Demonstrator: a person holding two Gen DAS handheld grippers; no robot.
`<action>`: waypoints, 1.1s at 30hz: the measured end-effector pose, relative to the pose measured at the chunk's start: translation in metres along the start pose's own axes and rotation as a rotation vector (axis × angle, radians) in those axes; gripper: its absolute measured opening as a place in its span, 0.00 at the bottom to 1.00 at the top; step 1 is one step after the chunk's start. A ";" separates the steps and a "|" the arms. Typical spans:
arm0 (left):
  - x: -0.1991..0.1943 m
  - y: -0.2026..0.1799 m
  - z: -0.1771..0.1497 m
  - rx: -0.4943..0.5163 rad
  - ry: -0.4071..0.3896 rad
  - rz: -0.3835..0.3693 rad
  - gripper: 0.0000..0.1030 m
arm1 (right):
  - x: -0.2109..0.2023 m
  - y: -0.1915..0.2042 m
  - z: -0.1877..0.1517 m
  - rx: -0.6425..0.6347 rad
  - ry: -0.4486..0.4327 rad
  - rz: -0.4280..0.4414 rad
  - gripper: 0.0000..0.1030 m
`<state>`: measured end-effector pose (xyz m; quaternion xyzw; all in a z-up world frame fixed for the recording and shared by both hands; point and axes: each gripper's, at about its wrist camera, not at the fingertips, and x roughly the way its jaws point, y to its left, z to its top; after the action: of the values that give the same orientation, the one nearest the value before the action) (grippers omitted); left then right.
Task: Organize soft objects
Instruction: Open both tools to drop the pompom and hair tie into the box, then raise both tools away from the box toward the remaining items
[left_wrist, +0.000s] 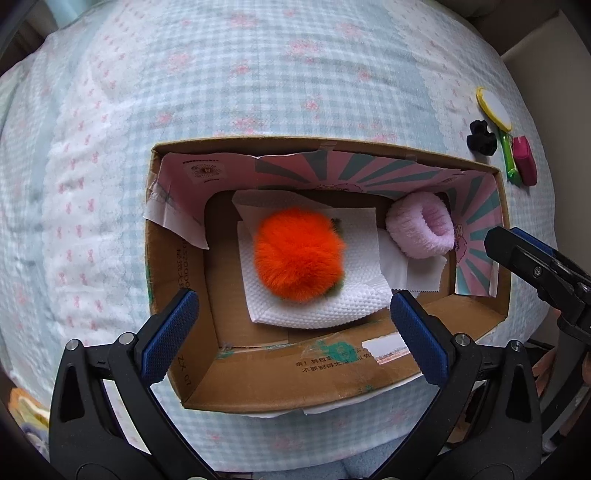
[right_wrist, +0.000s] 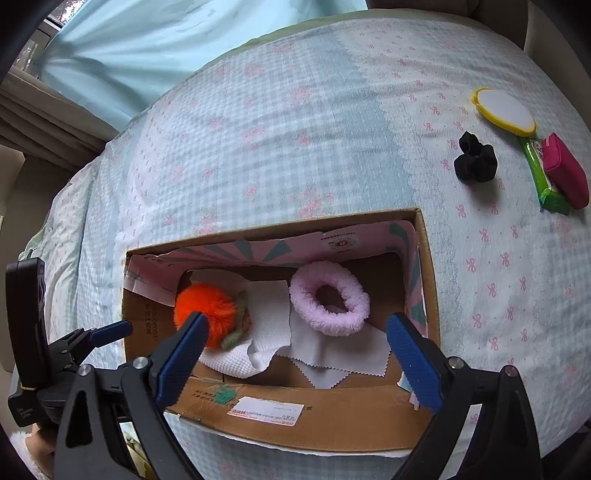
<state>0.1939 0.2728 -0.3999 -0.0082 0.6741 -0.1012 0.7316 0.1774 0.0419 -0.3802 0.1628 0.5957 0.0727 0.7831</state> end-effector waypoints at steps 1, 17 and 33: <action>-0.003 -0.002 0.000 0.001 -0.006 -0.001 1.00 | -0.002 0.001 0.000 -0.004 -0.003 -0.001 0.93; -0.135 -0.041 -0.032 0.021 -0.214 0.065 1.00 | -0.123 0.038 -0.018 -0.127 -0.131 -0.062 0.93; -0.272 -0.126 -0.057 0.134 -0.523 -0.036 1.00 | -0.293 0.010 -0.041 -0.044 -0.395 -0.283 0.93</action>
<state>0.1012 0.1998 -0.1188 0.0025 0.4538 -0.1533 0.8778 0.0568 -0.0318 -0.1202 0.0718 0.4461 -0.0578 0.8902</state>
